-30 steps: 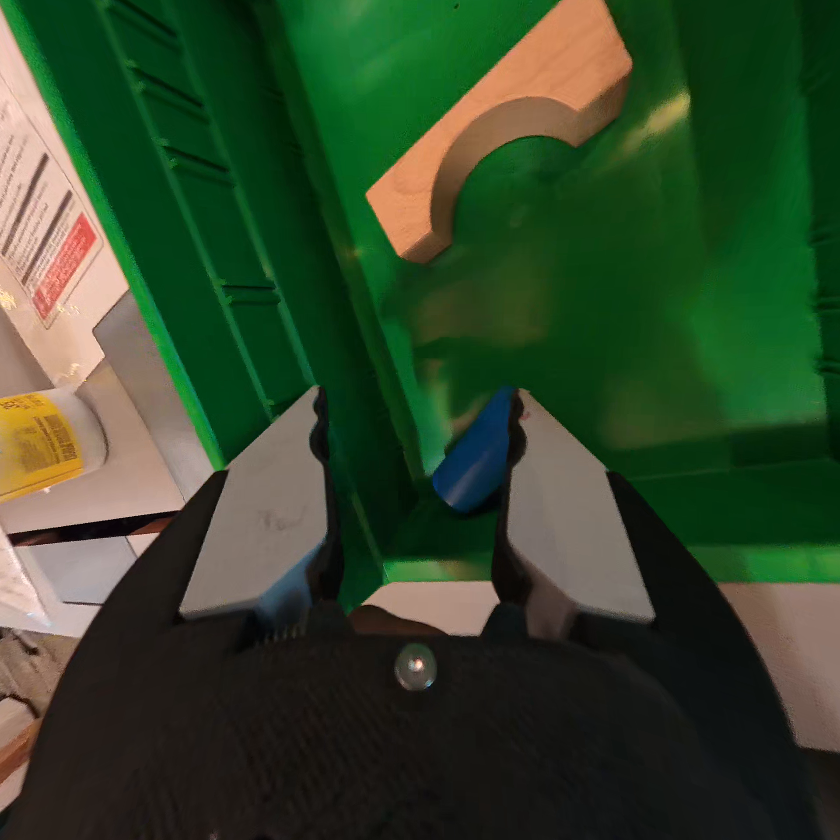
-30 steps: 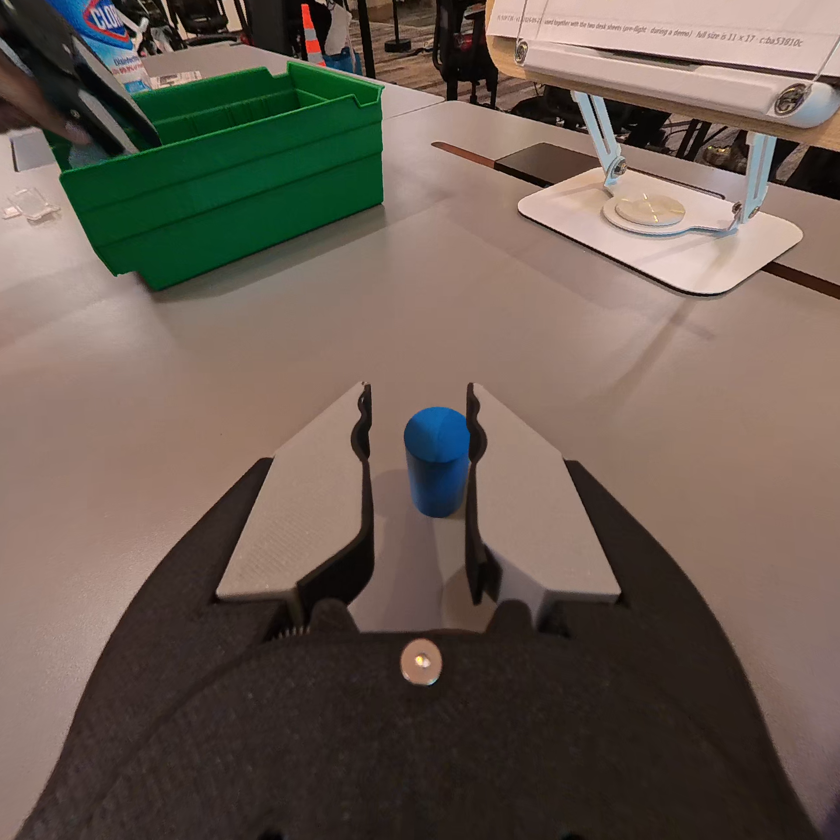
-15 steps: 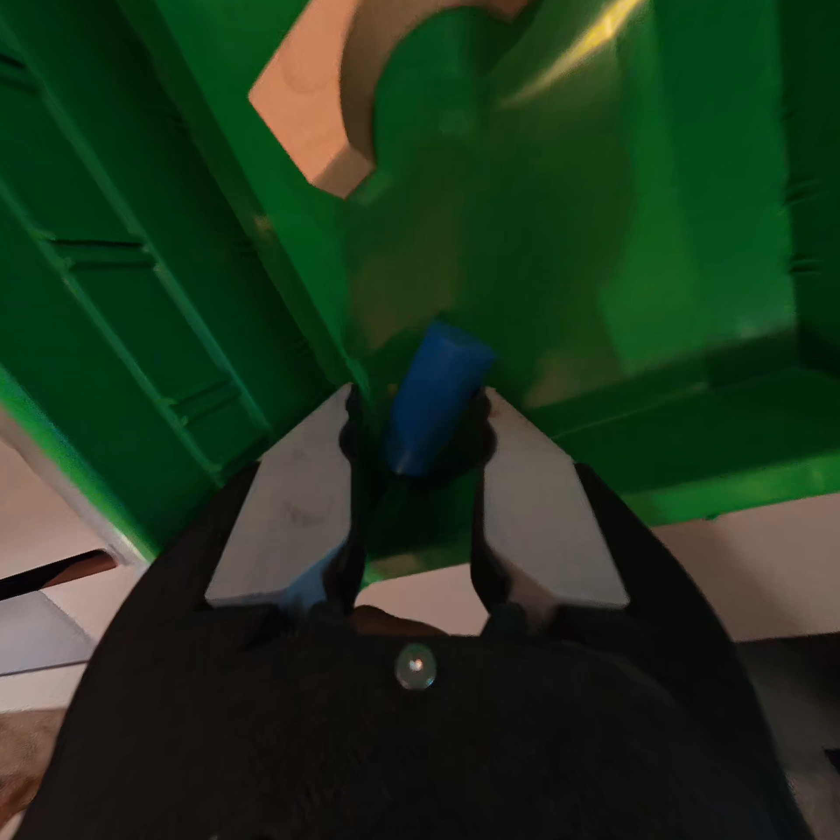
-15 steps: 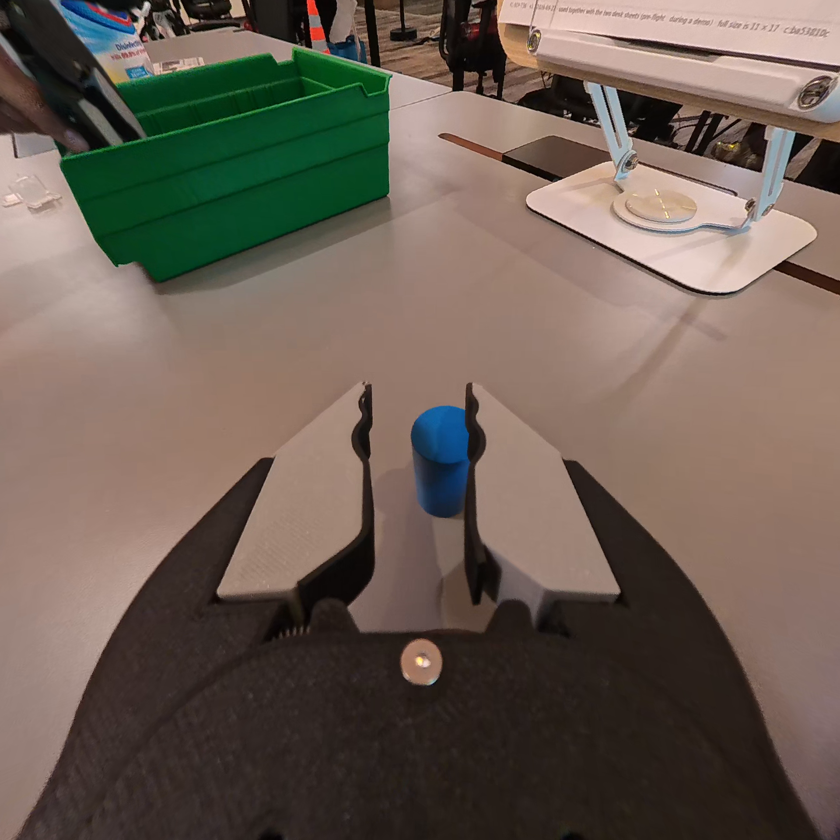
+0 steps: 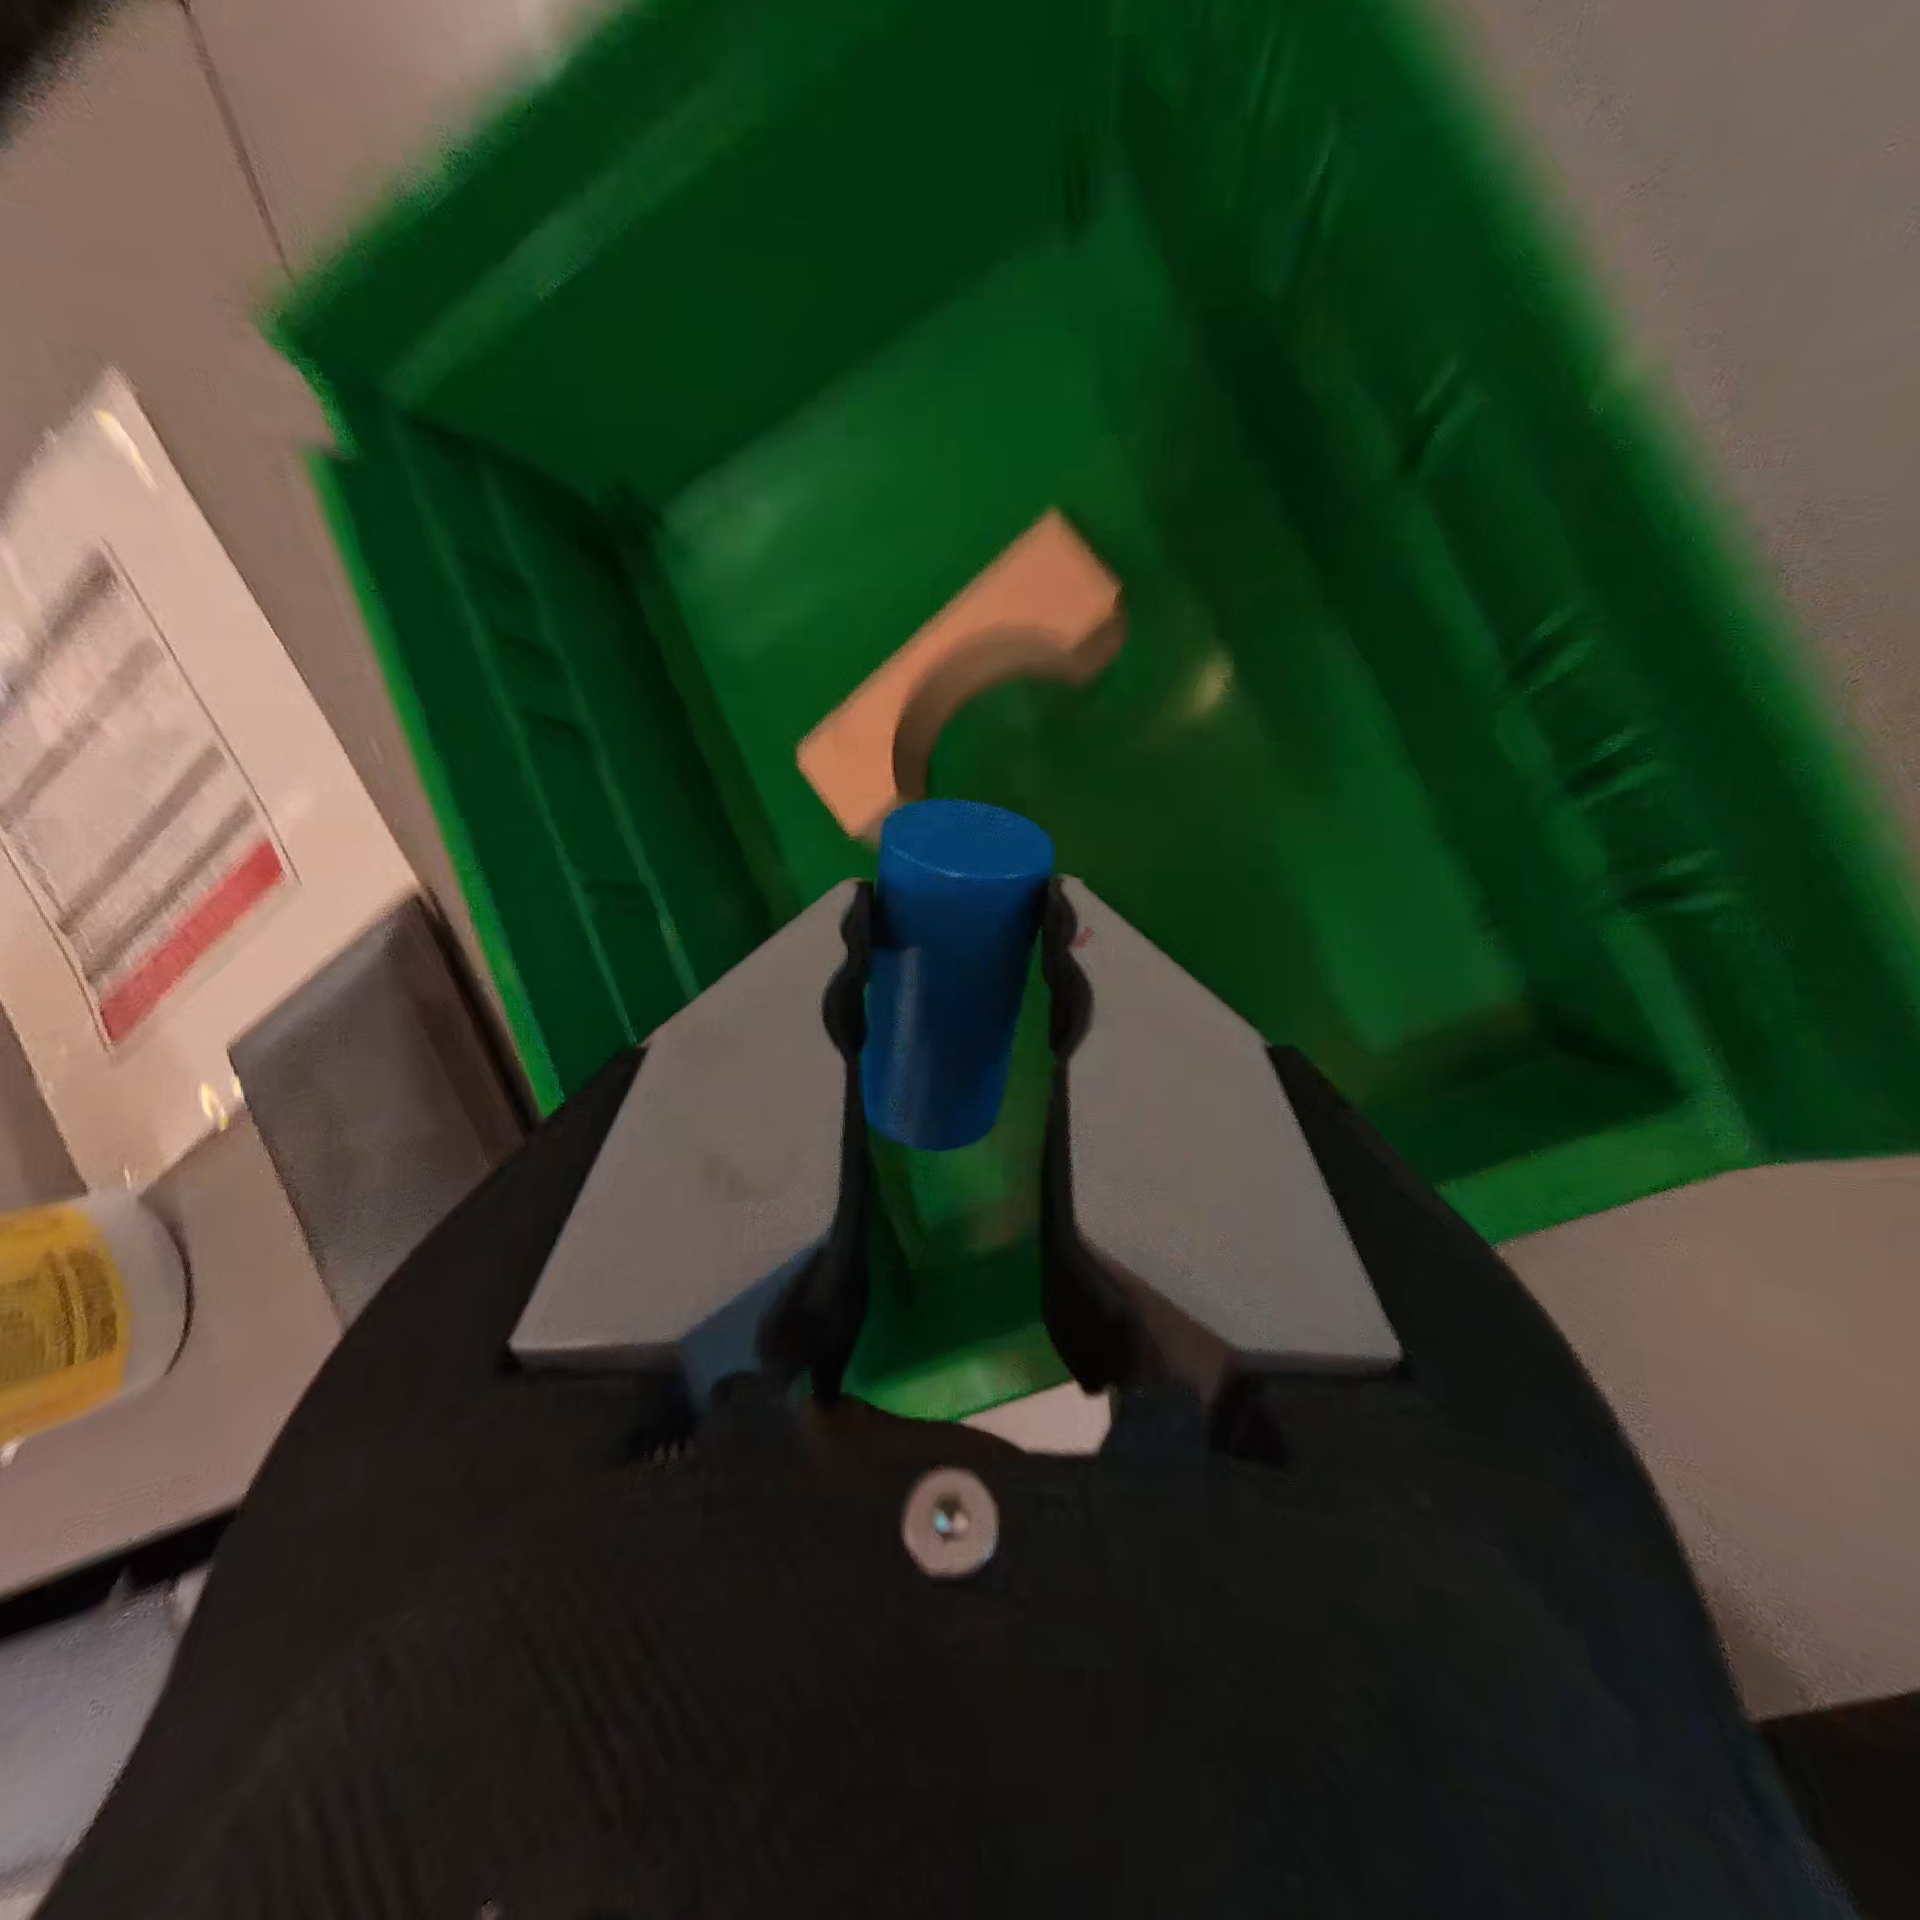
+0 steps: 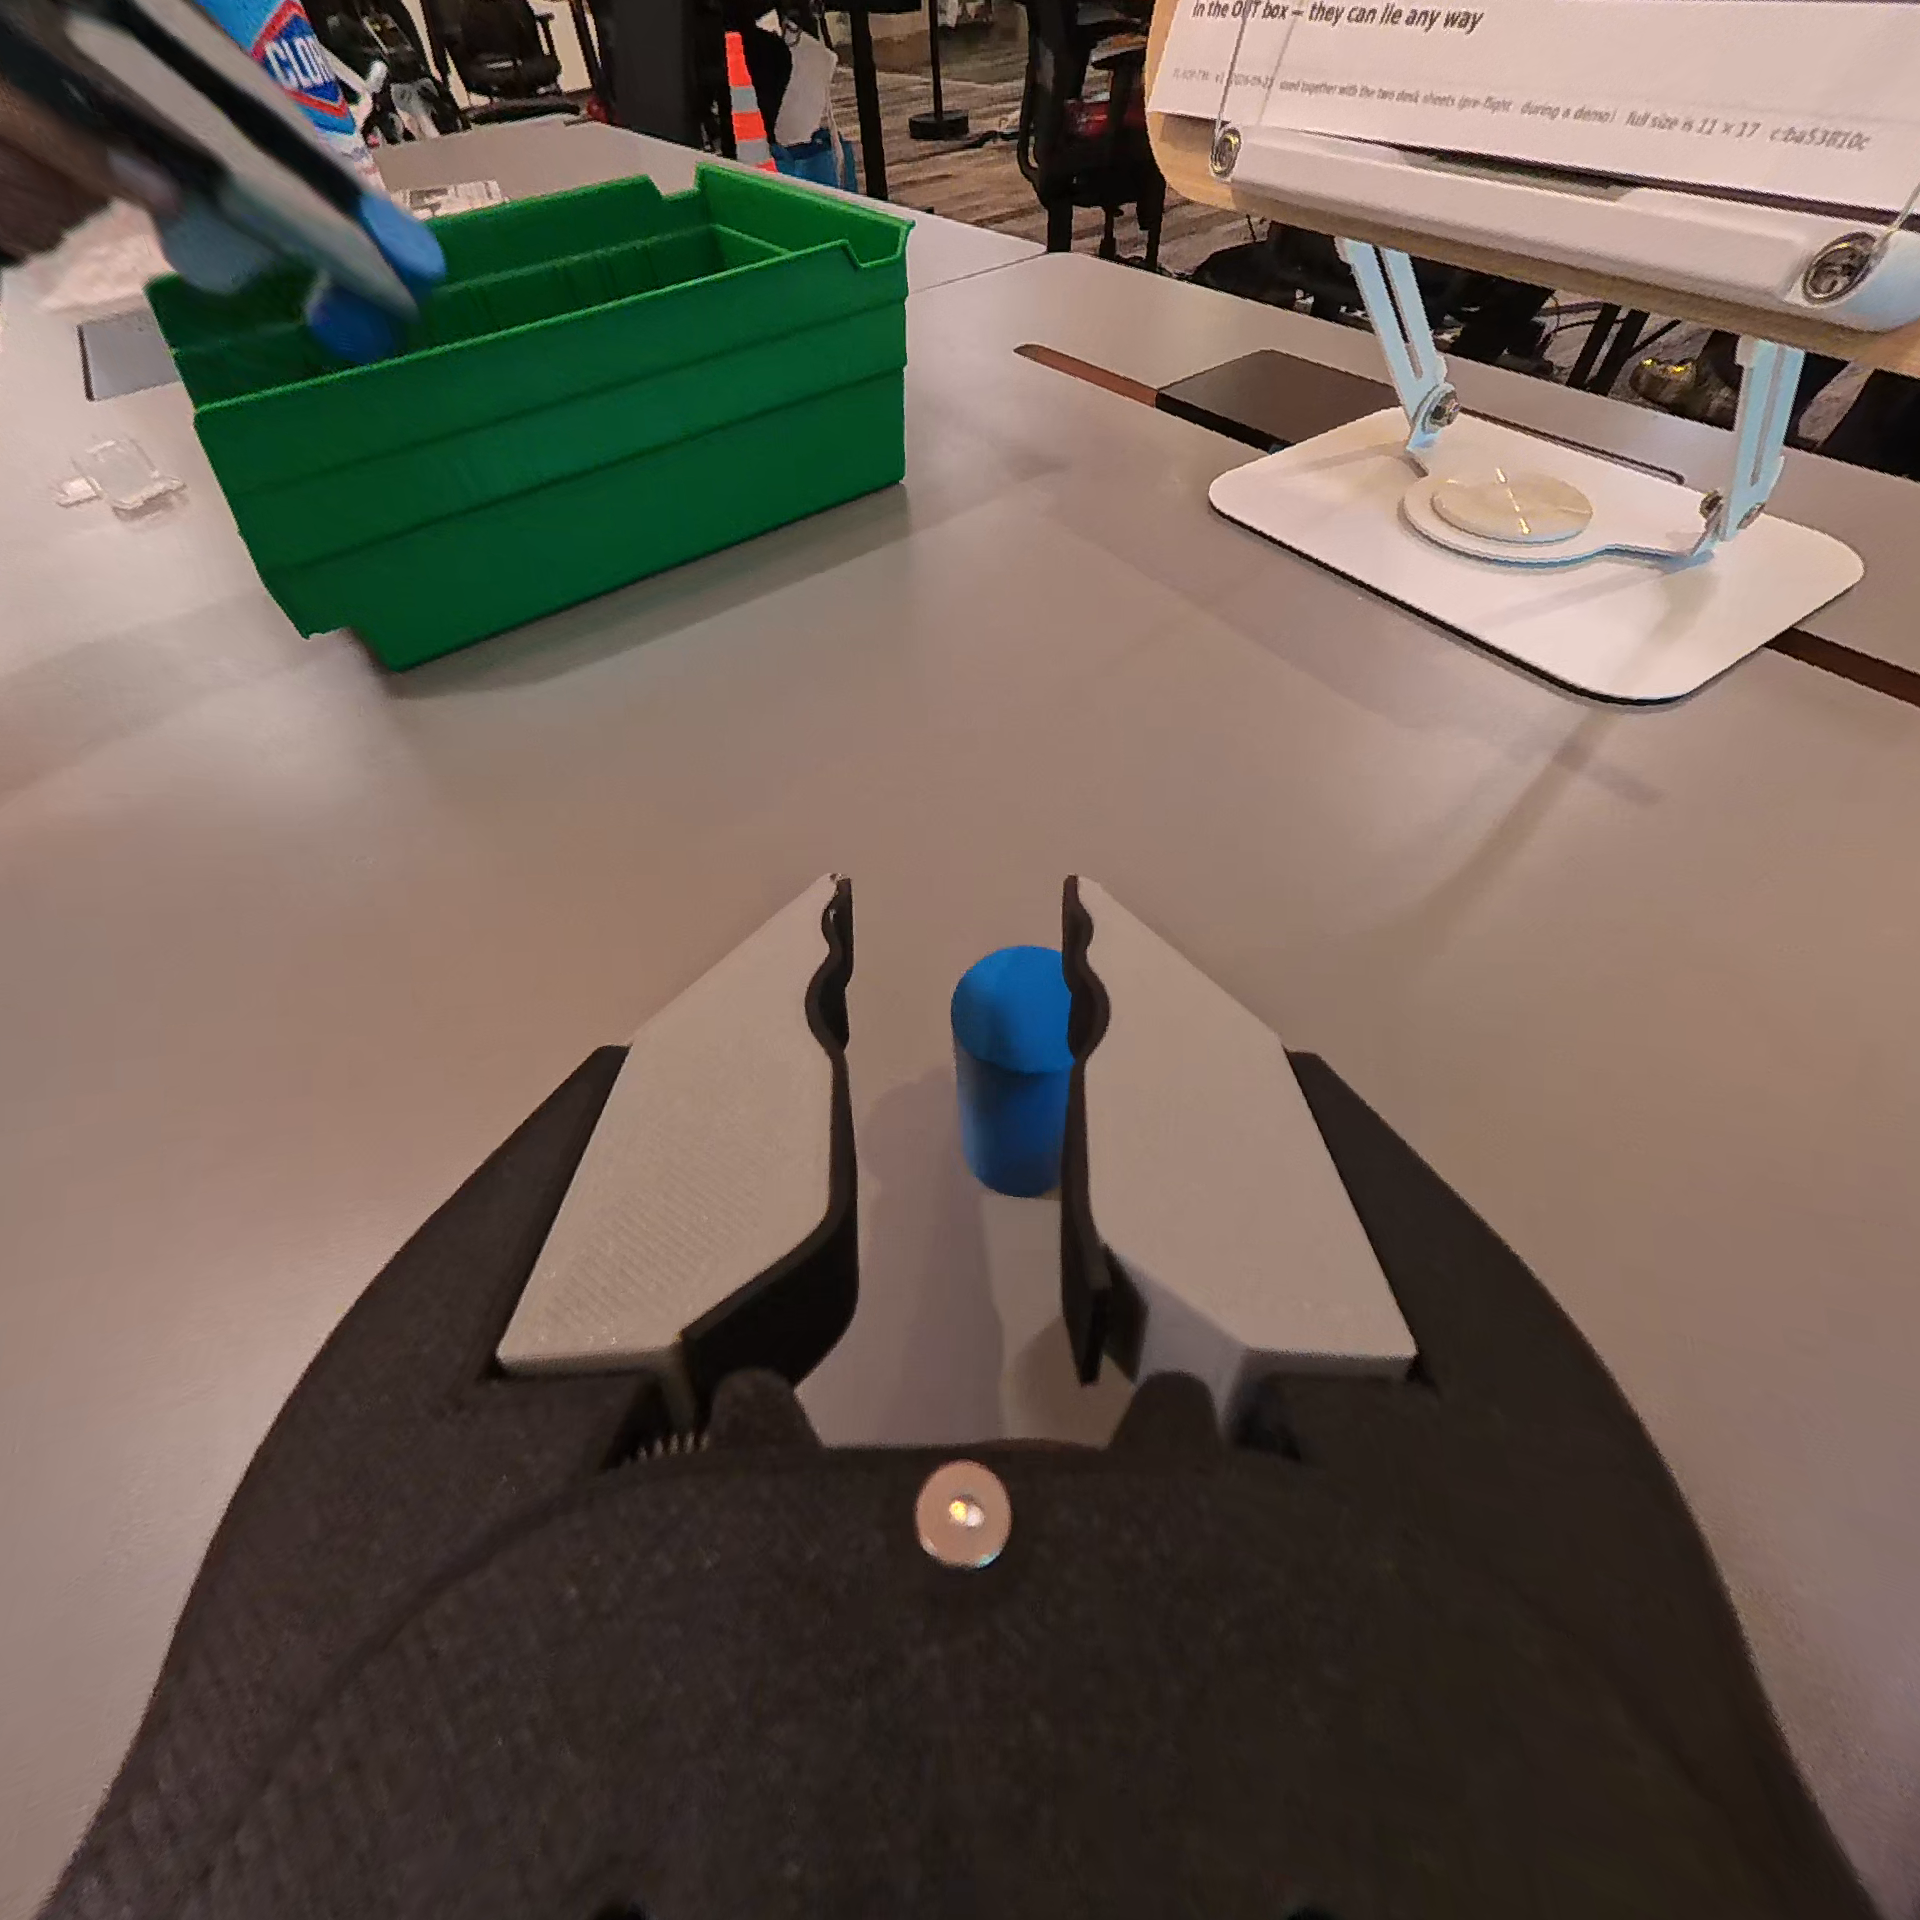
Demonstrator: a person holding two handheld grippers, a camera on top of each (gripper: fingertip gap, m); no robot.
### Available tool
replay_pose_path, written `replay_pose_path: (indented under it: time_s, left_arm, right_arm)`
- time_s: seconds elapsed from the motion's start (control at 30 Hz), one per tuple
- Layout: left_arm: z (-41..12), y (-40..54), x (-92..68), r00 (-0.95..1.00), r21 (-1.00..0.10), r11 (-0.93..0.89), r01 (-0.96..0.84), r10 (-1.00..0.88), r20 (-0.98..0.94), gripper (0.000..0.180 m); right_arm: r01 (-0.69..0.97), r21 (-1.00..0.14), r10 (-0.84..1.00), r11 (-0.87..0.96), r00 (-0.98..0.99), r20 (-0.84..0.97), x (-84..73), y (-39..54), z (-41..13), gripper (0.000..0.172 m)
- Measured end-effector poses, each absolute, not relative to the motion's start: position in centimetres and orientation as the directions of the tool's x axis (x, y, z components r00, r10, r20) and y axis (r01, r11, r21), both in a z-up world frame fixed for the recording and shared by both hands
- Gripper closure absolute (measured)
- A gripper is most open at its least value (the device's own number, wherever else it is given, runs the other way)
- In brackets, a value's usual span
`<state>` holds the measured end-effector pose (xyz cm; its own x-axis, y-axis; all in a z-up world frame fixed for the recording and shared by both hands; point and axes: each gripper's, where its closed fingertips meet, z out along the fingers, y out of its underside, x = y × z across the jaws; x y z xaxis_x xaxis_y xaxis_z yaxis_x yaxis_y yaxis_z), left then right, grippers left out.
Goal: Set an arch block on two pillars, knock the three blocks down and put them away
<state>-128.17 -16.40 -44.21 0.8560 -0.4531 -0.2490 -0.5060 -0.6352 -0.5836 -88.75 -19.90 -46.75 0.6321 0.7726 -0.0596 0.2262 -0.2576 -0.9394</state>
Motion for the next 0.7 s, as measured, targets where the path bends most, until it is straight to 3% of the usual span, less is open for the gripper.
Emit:
replay_pose_path:
  time_s: [0.13,0.27,0.4,0.57,0.7]
  left_arm:
    - [-34.3,-18.1,-120.3,0.813,-0.872,-0.295,-0.392,-0.554,-0.178,0.15]
    - [-29.2,-22.9,-109.5,0.638,-0.983,-0.015,-0.184,-0.762,-0.108,0.15]
    - [-32.9,-24.3,-100.7,0.509,-0.988,0.093,-0.123,-0.849,-0.143,0.15]
    - [-40.4,-22.0,-94.3,0.366,-0.994,-0.106,-0.03,-0.927,0.088,0.15]
    - [-43.0,-21.0,-92.5,0.353,-0.997,0.001,-0.08,-0.935,-0.029,0.15]
  right_arm:
    - [0.209,-0.941,0.771,-0.265,0.633,-0.076,-88.7,-19.8,-46.6,0.134]
    - [0.174,-0.95,0.762,-0.257,0.641,-0.089,-88.2,-19.7,-46.0,0.135]
    - [0.111,-0.965,0.752,-0.238,0.65,-0.111,-87.5,-19.5,-44.9,0.135]
    - [0.057,-0.97,0.742,-0.237,0.656,-0.142,-86.7,-19.2,-44.3,0.135]
    - [0.002,-0.975,0.789,-0.224,0.588,-0.18,-87.3,-20.1,-42.9,0.134]
